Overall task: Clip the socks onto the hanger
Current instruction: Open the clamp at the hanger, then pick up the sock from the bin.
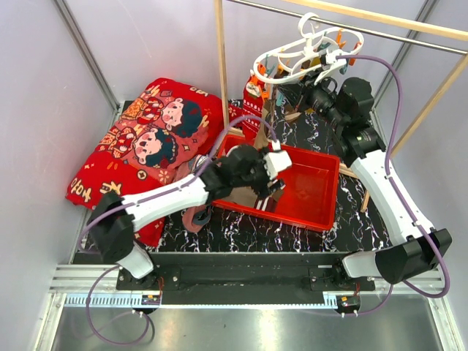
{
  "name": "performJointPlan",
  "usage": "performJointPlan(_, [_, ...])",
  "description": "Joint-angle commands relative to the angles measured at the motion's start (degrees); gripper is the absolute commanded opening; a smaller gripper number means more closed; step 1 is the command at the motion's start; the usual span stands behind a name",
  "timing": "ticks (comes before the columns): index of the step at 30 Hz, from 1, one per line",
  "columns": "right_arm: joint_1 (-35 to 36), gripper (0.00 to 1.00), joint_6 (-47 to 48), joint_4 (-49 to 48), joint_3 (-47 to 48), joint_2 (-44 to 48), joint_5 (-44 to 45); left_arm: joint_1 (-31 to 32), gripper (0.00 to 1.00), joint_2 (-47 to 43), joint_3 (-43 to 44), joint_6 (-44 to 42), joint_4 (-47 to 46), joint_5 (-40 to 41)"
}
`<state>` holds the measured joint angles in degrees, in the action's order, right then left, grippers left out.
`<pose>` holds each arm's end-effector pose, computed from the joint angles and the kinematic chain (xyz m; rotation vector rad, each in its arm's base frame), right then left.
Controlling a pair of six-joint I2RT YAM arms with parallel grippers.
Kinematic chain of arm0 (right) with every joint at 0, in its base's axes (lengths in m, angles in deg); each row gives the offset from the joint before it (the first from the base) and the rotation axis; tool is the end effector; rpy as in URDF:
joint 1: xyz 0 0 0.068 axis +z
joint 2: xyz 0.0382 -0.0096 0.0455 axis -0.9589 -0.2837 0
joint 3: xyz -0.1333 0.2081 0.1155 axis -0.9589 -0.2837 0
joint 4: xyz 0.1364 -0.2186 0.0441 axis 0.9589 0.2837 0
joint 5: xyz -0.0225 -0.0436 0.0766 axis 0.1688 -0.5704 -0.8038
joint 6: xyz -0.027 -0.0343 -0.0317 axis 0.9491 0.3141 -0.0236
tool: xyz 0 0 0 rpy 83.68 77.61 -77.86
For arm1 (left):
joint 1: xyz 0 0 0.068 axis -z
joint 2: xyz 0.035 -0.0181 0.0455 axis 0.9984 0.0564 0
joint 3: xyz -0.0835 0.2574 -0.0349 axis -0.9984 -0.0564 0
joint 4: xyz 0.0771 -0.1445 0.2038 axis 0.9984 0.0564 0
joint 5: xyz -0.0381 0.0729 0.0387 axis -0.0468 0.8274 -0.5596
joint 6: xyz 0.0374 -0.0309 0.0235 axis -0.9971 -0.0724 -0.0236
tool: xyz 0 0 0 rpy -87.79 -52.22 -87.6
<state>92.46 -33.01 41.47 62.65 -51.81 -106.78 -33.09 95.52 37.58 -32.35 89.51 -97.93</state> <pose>0.2864 0.1106 0.4725 -0.4047 1.4509 0.6354 0.2098 -0.2954 0.3162 1.2205 1.6163 -0.6081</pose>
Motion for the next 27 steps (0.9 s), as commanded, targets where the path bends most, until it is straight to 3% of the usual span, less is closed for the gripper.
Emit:
performJointPlan(1, [0.2, 0.0, -0.5, 0.5, -1.1, 0.2, -1.5, 0.9, 0.75, 5.1, 5.2, -3.1, 7.3, 4.6])
performJointPlan(14, [0.2, 0.0, -0.3, 0.3, -1.7, 0.4, -0.9, 2.3, 0.67, 26.2, 23.0, -3.3, 20.1, 11.5])
performJointPlan(27, [0.3, 0.0, -0.1, 0.4, -2.1, 0.7, -0.6, 2.8, 0.59, 36.2, 27.6, -1.8, 24.9, 11.9])
